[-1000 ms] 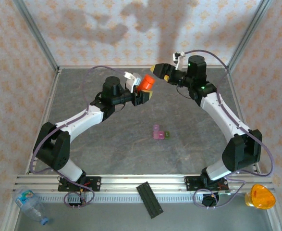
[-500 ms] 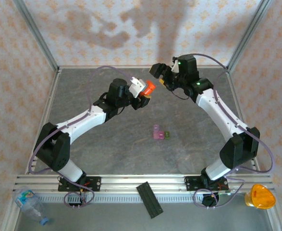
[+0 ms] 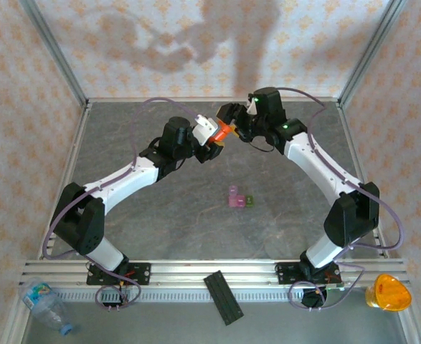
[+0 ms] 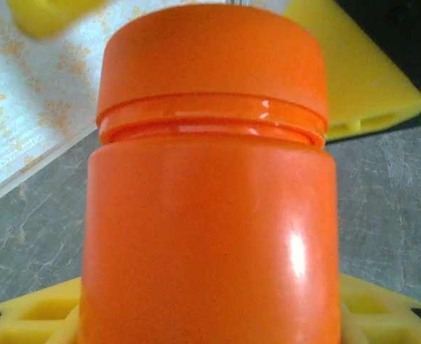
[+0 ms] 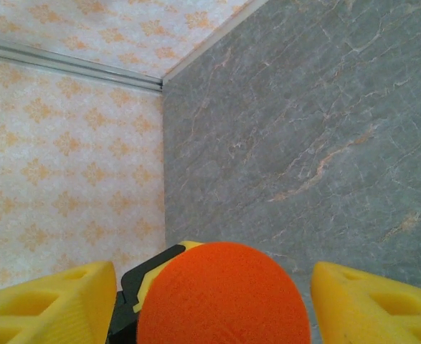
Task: Sort the pills into containers
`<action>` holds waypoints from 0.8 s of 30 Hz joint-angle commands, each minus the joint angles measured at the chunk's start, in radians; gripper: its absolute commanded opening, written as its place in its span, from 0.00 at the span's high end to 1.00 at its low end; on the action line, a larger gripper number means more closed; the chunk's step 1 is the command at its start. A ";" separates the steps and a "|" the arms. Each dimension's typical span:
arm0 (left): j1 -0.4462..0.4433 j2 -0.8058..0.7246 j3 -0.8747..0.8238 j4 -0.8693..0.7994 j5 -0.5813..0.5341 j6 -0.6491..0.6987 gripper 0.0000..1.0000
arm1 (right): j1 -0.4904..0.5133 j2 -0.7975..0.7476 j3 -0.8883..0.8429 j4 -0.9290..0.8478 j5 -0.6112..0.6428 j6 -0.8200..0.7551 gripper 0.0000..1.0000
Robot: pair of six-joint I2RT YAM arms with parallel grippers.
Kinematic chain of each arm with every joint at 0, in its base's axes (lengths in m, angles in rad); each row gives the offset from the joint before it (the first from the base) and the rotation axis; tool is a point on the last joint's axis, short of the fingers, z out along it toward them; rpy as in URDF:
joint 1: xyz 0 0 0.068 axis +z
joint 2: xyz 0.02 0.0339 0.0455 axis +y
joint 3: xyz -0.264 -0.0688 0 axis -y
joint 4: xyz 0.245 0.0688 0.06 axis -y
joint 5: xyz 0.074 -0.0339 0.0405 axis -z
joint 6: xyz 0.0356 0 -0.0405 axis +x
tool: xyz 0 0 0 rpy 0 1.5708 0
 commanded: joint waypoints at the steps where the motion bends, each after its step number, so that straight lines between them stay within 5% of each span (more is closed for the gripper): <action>1: -0.010 -0.001 0.047 0.015 -0.012 0.020 1.00 | 0.006 -0.012 -0.022 0.056 -0.024 0.021 0.35; 10: -0.012 -0.003 0.051 0.020 0.007 0.005 1.00 | 0.003 -0.028 -0.038 0.080 -0.025 -0.041 0.63; 13: -0.011 -0.017 0.054 0.008 0.062 -0.014 1.00 | -0.026 -0.038 -0.068 0.160 -0.052 -0.116 0.64; 19: -0.011 -0.046 0.062 0.006 0.240 -0.110 1.00 | -0.110 -0.057 -0.218 0.583 -0.310 -0.197 0.62; 24: -0.010 -0.046 0.055 0.077 0.345 -0.224 1.00 | -0.115 -0.025 -0.190 0.610 -0.396 -0.239 0.63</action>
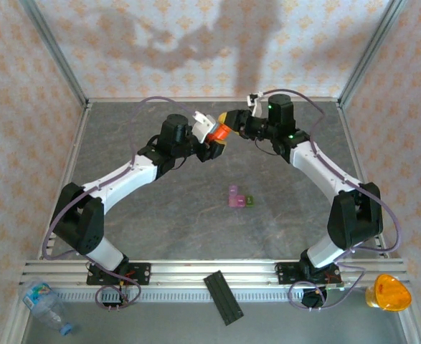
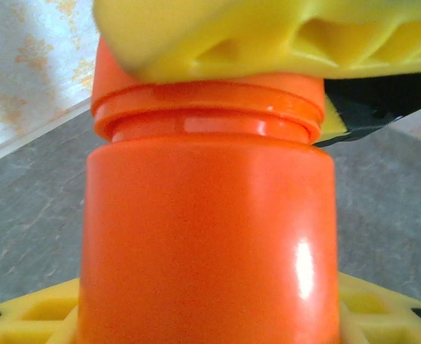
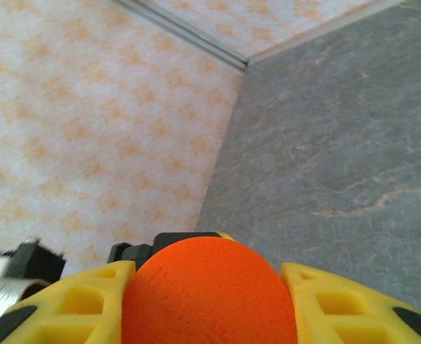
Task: Sort the pills into containers
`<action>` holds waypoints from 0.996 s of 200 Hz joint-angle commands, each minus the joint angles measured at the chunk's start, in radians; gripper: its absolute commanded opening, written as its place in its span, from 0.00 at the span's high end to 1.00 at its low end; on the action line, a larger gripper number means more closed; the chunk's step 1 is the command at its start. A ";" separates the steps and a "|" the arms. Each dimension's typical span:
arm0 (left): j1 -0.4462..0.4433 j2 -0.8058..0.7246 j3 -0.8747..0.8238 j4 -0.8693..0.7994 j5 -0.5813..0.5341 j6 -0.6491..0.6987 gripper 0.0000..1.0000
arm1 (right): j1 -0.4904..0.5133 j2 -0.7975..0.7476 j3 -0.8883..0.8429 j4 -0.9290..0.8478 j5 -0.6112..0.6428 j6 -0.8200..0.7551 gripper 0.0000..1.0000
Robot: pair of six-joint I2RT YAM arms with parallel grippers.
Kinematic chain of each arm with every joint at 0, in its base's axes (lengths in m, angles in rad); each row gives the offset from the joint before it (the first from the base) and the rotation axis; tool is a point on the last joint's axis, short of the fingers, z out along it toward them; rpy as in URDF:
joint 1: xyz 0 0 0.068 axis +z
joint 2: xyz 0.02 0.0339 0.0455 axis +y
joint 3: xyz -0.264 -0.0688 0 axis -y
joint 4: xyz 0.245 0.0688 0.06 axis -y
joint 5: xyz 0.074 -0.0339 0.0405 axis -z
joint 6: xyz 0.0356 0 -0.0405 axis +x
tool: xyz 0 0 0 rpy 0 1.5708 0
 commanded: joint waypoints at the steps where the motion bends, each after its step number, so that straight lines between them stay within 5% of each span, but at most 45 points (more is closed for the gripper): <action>1: -0.023 -0.046 0.030 0.096 0.217 -0.096 1.00 | -0.015 0.015 0.027 0.190 -0.066 -0.066 0.63; 41: -0.022 -0.029 0.025 0.142 0.207 -0.139 1.00 | -0.016 0.017 0.043 0.163 -0.029 -0.053 0.60; 62: -0.022 -0.028 0.035 0.085 0.124 -0.072 1.00 | -0.019 -0.004 0.068 0.080 0.025 -0.032 0.30; 83: -0.022 -0.030 0.030 0.051 0.026 0.007 1.00 | -0.020 -0.046 0.102 -0.044 0.099 -0.037 0.18; 142: -0.023 -0.030 -0.004 0.049 -0.175 0.154 1.00 | -0.018 -0.053 0.226 -0.469 0.318 0.085 0.17; 199: -0.025 -0.024 -0.003 0.046 -0.199 0.182 1.00 | 0.049 -0.047 0.205 -0.458 0.347 0.146 0.17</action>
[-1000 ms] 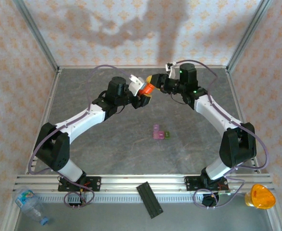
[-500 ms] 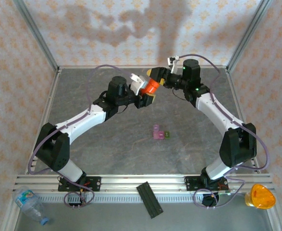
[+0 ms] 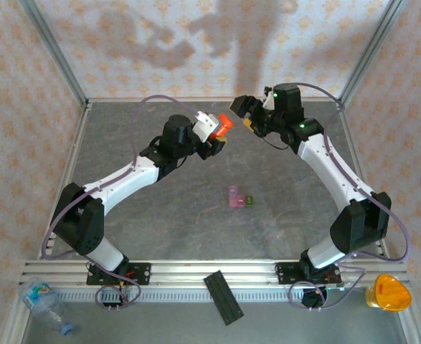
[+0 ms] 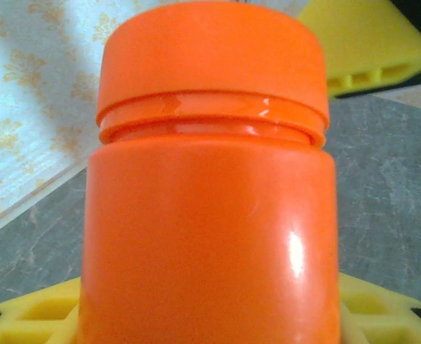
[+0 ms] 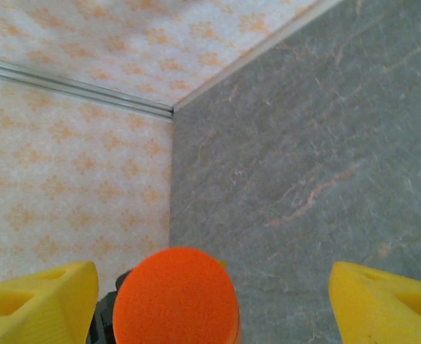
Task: Sort the pills into containers
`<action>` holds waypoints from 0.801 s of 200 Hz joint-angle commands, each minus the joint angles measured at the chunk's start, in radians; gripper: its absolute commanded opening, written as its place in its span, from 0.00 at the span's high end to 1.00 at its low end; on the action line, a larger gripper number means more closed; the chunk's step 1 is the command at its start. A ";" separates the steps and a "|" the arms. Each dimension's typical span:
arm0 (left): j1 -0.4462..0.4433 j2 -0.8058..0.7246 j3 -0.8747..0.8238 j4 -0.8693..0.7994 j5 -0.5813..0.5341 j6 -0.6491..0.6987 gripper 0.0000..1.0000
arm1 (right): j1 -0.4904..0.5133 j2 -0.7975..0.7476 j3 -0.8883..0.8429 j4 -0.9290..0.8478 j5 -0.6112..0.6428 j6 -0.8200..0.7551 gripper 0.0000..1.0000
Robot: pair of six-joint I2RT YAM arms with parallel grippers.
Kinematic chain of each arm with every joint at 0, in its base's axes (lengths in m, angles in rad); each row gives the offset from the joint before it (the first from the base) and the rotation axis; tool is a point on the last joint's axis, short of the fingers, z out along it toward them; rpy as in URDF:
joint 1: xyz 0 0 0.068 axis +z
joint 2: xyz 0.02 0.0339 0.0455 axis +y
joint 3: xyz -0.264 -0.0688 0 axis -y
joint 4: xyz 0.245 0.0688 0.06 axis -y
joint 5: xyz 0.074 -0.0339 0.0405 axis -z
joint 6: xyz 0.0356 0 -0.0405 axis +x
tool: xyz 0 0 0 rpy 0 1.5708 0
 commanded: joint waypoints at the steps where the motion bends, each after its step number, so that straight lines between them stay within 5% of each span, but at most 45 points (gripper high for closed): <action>1: 0.001 -0.024 -0.001 0.008 -0.030 0.039 1.00 | 0.043 -0.008 0.008 -0.031 0.046 0.033 0.17; 61: -0.001 -0.018 0.002 0.006 -0.022 0.036 1.00 | 0.094 0.037 0.047 -0.025 0.051 0.036 0.20; 128: -0.004 -0.013 0.004 0.008 -0.016 0.033 1.00 | 0.099 0.056 0.063 -0.008 0.048 0.031 0.44; 160: -0.006 -0.011 0.004 0.006 -0.011 0.032 1.00 | 0.099 0.050 0.068 -0.020 0.067 0.006 0.38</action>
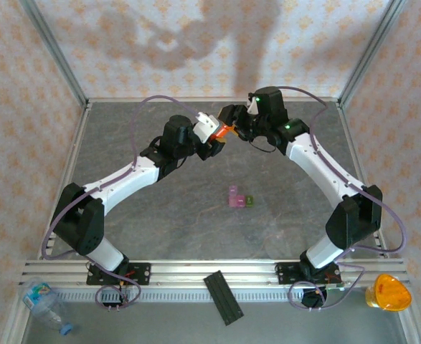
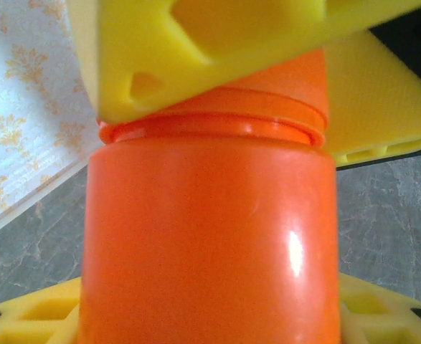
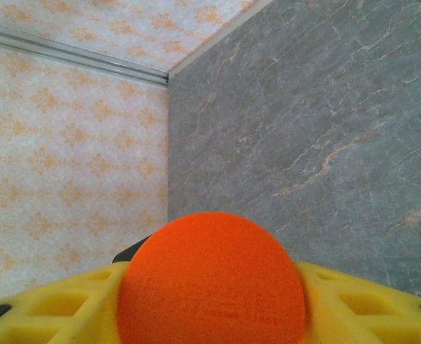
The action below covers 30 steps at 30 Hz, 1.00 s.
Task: Sort the pills into containers
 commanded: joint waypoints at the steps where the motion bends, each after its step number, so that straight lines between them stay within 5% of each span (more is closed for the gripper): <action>1: -0.005 -0.011 0.004 0.022 -0.004 0.017 1.00 | 0.005 -0.002 0.038 0.002 0.041 -0.029 0.38; 4: -0.006 -0.011 0.006 0.022 -0.003 0.016 1.00 | 0.004 -0.006 0.048 -0.013 0.059 -0.045 0.39; 10: -0.007 -0.011 0.004 0.021 0.000 0.012 1.00 | 0.002 -0.007 0.047 0.001 0.038 -0.061 0.63; 14: -0.007 -0.019 0.002 0.019 0.013 0.006 1.00 | -0.009 -0.026 0.021 0.035 0.019 -0.101 0.70; 30: 0.045 -0.058 -0.024 0.147 0.425 -0.324 1.00 | -0.162 -0.169 -0.225 0.401 -0.246 -0.400 0.72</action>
